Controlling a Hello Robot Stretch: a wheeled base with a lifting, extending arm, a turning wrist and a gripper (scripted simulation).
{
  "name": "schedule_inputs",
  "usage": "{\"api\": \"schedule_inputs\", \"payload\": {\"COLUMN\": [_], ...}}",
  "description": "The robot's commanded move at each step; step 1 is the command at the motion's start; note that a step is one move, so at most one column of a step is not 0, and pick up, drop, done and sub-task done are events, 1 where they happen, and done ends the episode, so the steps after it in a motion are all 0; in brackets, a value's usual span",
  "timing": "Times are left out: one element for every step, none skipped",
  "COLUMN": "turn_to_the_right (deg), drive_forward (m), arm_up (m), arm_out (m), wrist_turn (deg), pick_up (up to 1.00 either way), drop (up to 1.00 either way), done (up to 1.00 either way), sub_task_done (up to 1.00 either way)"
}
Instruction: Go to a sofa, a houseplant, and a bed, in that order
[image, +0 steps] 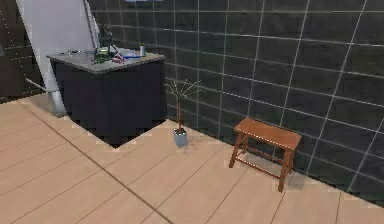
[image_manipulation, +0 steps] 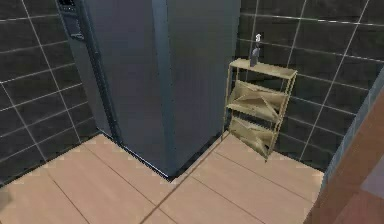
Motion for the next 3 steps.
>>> {"api": "schedule_inputs", "payload": {"turn_to_the_right": [-15.0,0.0,-21.0], "drive_forward": [0.00,1.00,0.00], "arm_up": [0.00,0.00,0.00], "arm_out": [0.00,0.00,0.00], "wrist_turn": [0.0,0.0,0.0], "pick_up": [0.00,0.00,0.00], "drop": [0.00,0.00,0.00], "done": [0.00,0.00,0.00], "sub_task_done": [0.00,0.00,0.00]}}
